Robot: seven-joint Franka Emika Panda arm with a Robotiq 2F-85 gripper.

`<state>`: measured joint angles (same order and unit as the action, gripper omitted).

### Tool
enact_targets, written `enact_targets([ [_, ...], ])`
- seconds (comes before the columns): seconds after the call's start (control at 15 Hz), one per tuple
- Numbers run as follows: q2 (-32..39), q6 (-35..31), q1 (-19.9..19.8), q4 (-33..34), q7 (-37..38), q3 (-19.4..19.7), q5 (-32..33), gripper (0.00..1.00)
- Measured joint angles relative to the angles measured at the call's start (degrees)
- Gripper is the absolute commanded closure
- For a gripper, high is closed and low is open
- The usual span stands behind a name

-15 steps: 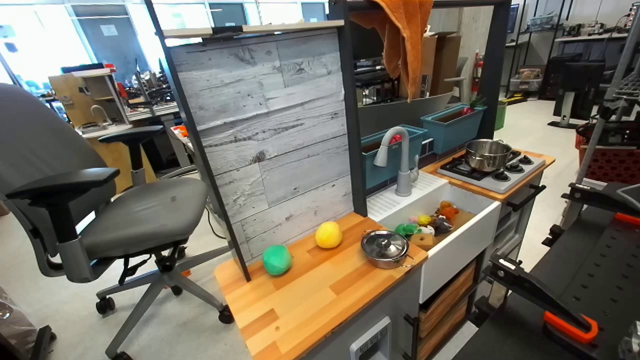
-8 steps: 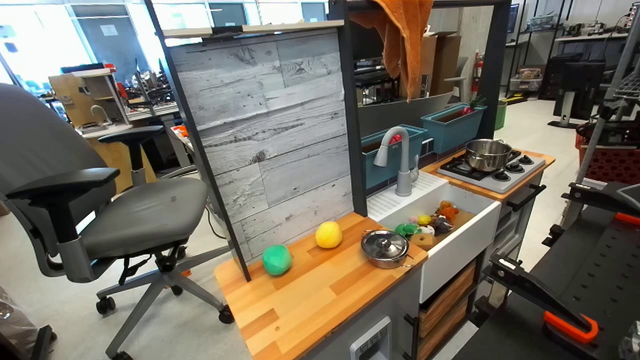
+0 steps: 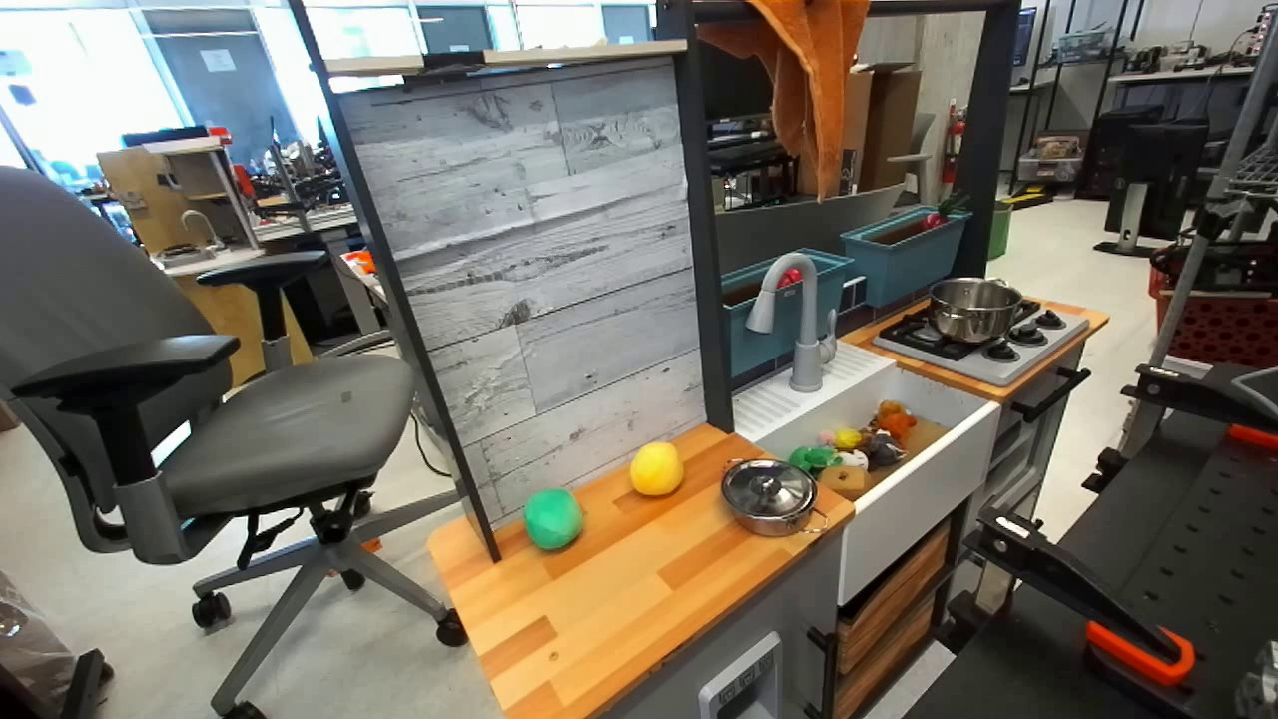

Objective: Pick up the orange towel and put it in the sink.

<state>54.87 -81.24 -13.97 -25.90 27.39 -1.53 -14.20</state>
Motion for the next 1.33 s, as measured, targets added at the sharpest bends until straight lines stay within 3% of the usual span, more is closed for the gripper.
enact_targets([
  [0.07,0.0,-1.0,0.1,0.0,0.0,0.0,0.0,0.97],
  [0.13,-0.1,-1.8,0.1,0.0,0.0,0.0,0.0,1.0],
  [0.6,-0.3,-2.4,0.1,-0.1,-0.6,-0.4,-0.3,0.99],
  [0.93,-2.7,10.0,-0.6,-0.1,-7.2,-3.3,-3.2,0.99],
  [1.33,-6.9,28.6,-1.5,-0.5,-15.2,-3.9,-3.8,0.99],
])
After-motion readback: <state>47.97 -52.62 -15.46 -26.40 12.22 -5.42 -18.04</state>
